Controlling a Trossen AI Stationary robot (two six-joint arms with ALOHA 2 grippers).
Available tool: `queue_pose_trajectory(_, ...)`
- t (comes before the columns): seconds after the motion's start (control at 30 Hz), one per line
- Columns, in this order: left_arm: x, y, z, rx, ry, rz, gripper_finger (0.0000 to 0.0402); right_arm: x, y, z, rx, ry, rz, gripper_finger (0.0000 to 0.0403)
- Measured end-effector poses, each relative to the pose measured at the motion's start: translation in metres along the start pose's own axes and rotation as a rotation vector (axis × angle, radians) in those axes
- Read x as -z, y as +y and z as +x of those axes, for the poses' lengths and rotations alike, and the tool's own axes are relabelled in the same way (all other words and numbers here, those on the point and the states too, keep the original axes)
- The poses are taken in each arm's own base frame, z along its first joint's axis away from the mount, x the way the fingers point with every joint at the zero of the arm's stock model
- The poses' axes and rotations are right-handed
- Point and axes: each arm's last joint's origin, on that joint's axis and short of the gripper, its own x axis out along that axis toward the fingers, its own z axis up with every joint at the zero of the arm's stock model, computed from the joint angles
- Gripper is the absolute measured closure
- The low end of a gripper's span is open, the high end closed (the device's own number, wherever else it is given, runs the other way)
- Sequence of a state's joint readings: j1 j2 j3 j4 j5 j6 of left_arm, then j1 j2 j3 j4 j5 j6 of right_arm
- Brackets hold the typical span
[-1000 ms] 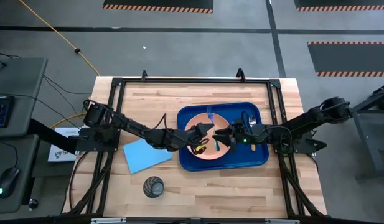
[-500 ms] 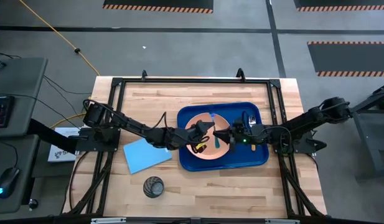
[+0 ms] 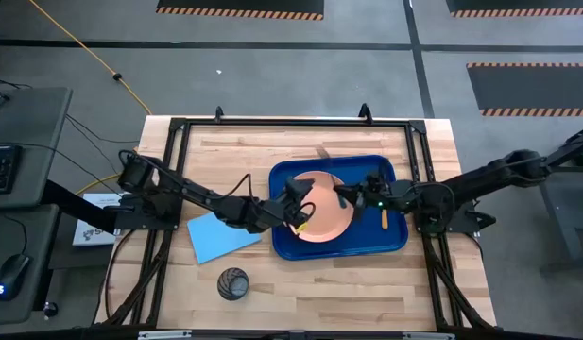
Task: Pick and place plate/cup/fork/spoon on tray
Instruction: Put the blue fork on the blue serving tray to the right of the pink plate
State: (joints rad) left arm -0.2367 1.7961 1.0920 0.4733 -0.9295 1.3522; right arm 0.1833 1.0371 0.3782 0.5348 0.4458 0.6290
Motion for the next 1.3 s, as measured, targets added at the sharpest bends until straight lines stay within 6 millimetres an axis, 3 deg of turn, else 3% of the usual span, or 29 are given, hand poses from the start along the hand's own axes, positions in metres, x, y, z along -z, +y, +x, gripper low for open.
queue_pose_trajectory(0.23,0.016,0.017,-0.022,0.089,0.049,-0.173,0.0211,-0.009,-0.012,-0.025,0.155,0.025,-0.028,0.0402)
queue_pose_trajectory(0.47,0.046,0.047,-0.056,0.345,-0.051,-0.67,0.0223,0.014,-0.031,-0.054,0.427,0.184,0.011,0.0402)
queue_pose_trajectory(0.6,0.055,0.062,-0.074,0.434,-0.17,-0.889,0.023,0.033,-0.029,-0.068,0.498,0.205,0.074,0.0402)
queue_pose_trajectory(0.8,0.058,0.056,-0.101,0.365,-0.409,-1.064,0.0234,0.062,-0.018,-0.077,0.502,0.164,0.15,0.0403)
queue_pose_trajectory(0.97,0.07,0.039,-0.121,0.264,-0.582,-1.193,0.0234,0.086,-0.024,-0.079,0.602,0.151,0.192,0.0403)
queue_pose_trajectory(1.3,0.091,0.04,-0.148,0.15,-0.788,-1.425,0.0234,0.113,-0.027,-0.07,0.655,0.112,0.294,0.0403)
